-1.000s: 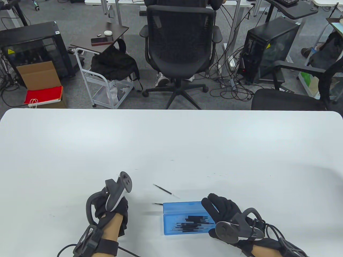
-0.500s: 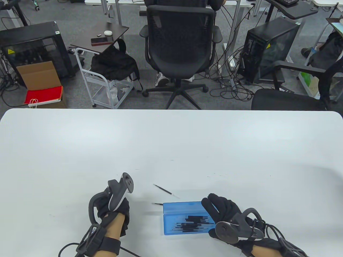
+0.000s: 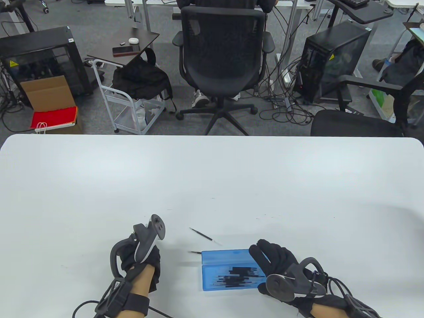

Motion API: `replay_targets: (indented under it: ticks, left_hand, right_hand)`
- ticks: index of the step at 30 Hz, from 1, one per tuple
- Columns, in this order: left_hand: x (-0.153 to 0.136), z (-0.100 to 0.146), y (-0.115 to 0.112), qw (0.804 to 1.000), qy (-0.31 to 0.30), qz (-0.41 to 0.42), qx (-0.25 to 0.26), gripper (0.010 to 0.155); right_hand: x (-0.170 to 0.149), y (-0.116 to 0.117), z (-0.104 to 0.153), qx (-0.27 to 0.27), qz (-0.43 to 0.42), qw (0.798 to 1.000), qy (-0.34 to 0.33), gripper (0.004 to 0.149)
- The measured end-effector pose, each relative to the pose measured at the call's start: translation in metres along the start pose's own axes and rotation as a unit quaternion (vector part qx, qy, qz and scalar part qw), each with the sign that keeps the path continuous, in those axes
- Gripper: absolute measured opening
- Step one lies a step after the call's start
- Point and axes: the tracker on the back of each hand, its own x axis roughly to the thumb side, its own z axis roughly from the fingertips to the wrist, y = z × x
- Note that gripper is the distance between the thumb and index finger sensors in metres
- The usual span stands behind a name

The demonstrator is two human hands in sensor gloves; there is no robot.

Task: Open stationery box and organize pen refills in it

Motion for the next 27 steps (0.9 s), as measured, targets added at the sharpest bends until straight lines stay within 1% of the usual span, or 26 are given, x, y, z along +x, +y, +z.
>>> replay_targets:
  ticks: [7,18,21,23,27]
  left_hand:
    - [0.001,0.0,0.0,1.0,-0.003,0.001,0.016,0.056]
    - [0.0,0.002,-0.001,1.0,-0.01,0.007,0.024,0.057]
    - [-0.001,0.007,0.0,0.999,-0.027,0.011,0.036,0.057]
    - [0.0,0.013,0.004,0.997,-0.044,0.015,0.053,0.057]
    - [0.007,0.035,0.023,0.989,-0.107,0.028,0.098,0.057]
  right_hand:
    - [0.0,0.0,0.0,0.0,0.0,1.0,0.001,0.11]
    - [0.0,0.0,0.001,0.0,0.0,1.0,0.001,0.11]
    - [0.0,0.0,0.001,0.0,0.0,1.0,0.001,0.11]
    - [0.0,0.0,0.001,0.0,0.0,1.0,0.001,0.11]
    - [0.0,0.0,0.0,0.0,0.0,1.0,0.001,0.11]
